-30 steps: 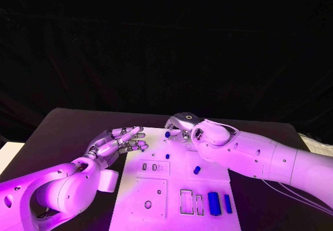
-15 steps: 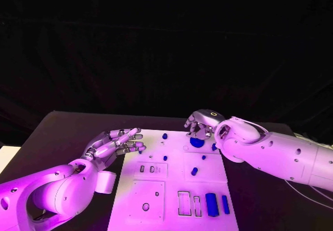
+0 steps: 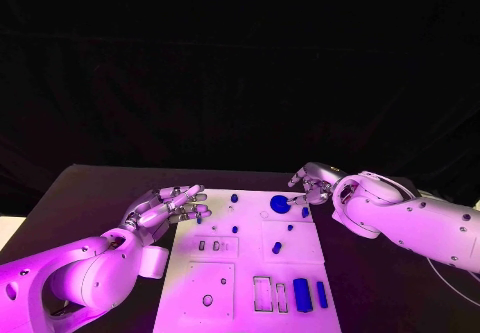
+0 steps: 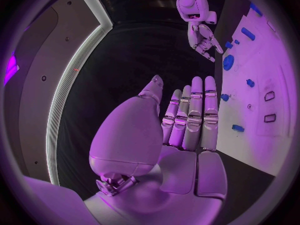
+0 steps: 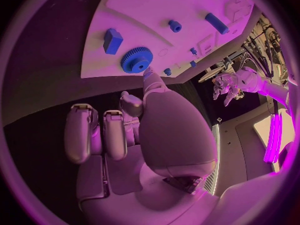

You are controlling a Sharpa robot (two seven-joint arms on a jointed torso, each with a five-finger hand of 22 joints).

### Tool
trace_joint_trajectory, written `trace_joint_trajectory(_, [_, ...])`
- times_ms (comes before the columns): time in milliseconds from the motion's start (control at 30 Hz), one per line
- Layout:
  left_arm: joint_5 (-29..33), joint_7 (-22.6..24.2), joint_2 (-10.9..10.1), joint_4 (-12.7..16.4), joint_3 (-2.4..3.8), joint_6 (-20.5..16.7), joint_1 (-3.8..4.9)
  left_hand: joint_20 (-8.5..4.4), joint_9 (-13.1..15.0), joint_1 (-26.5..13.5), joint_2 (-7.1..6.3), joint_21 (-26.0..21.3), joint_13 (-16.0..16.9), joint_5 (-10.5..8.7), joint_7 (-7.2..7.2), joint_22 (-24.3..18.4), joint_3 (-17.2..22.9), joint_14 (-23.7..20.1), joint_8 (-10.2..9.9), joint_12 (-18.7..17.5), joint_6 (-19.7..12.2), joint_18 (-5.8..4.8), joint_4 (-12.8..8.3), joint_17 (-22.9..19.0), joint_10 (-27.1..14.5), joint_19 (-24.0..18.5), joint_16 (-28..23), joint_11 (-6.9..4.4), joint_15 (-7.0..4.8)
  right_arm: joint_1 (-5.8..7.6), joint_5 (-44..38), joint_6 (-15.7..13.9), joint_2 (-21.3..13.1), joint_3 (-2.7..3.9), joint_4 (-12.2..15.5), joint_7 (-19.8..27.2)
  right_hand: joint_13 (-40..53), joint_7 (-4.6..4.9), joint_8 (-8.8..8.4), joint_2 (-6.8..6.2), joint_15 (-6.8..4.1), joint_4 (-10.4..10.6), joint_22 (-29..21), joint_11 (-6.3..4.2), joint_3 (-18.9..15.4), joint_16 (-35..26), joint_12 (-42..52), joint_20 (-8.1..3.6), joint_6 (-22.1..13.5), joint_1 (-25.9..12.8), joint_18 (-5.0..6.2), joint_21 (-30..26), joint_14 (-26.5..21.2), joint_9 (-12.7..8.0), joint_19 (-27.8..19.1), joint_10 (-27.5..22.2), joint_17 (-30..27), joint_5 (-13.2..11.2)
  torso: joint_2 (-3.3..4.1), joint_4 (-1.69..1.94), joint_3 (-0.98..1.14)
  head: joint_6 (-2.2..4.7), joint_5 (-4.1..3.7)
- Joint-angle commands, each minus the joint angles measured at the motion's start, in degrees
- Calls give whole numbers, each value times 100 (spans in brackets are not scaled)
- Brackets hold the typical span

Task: Assemble the parts on the task board

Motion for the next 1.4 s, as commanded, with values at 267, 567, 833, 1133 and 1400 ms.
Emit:
trace_joint_trajectory(267, [7, 42, 30, -34, 3, 118, 9, 4, -9, 3, 34, -36, -6, -25, 37, -9, -7, 22, -26, -22, -21, 62, -28, 8, -32, 51, -19, -2, 16, -63, 118, 272, 138, 0, -95, -152, 1528, 18, 144, 145, 76, -26, 255, 43, 32, 217, 1462, 36, 9, 115, -104, 156, 496, 13, 76, 415, 962, 168, 2, 0, -5, -23, -15])
trace_joint_trajectory(567, [7, 49, 38, -49, 3, 112, 9, 4, -7, 8, 43, -38, -4, -23, 35, -10, -4, 26, -24, -23, -18, 63, -34, 12, -28, 54, -21, -4, 15, -99, 26, 285, 271, -1, -152, -113, 2127, 17, 205, 260, 85, -125, 442, 44, 50, 287, 2066, 44, 94, 179, -137, 258, 525, 12, 139, 697, 1125, 216, -3, 10, -8, -47, -13])
trace_joint_trajectory(833, [7, 49, 39, -50, 3, 113, 9, 4, -7, 8, 43, -38, -4, -23, 35, -10, -4, 26, -24, -23, -18, 63, -34, 12, -28, 54, -21, -4, 15, -113, -70, 324, 355, -2, -217, -103, 2227, 13, 223, 325, 84, -186, 499, 43, 73, 302, 2166, 45, 147, 214, -147, 289, 532, 13, 158, 746, 1162, 221, 1, 9, -9, -58, -9])
trace_joint_trajectory(1133, [7, 47, 40, -51, 3, 115, 9, 4, -7, 9, 45, -38, -4, -23, 34, -10, -3, 28, -24, -23, -16, 64, -36, 14, -26, 56, -22, -5, 15, -146, -194, 410, 407, -3, -223, -96, 2306, 8, 243, 360, 81, -236, 548, 41, 83, 319, 2247, 44, 204, 234, -157, 315, 540, 16, 175, 789, 1204, 211, -2, 11, -9, -81, -1])
trace_joint_trajectory(1400, [7, 40, 36, -51, 3, 120, 9, 3, -5, 14, 53, -40, -2, -23, 32, -12, 0, 33, -22, -23, -11, 65, -43, 19, -20, 60, -26, -7, 13, -156, -380, 481, 405, -3, -232, -130, 2398, -6, 275, 410, 70, -330, 610, 29, 121, 336, 2342, 37, 303, 293, -168, 347, 548, 23, 196, 842, 1245, 208, 0, 8, -7, -96, -2])
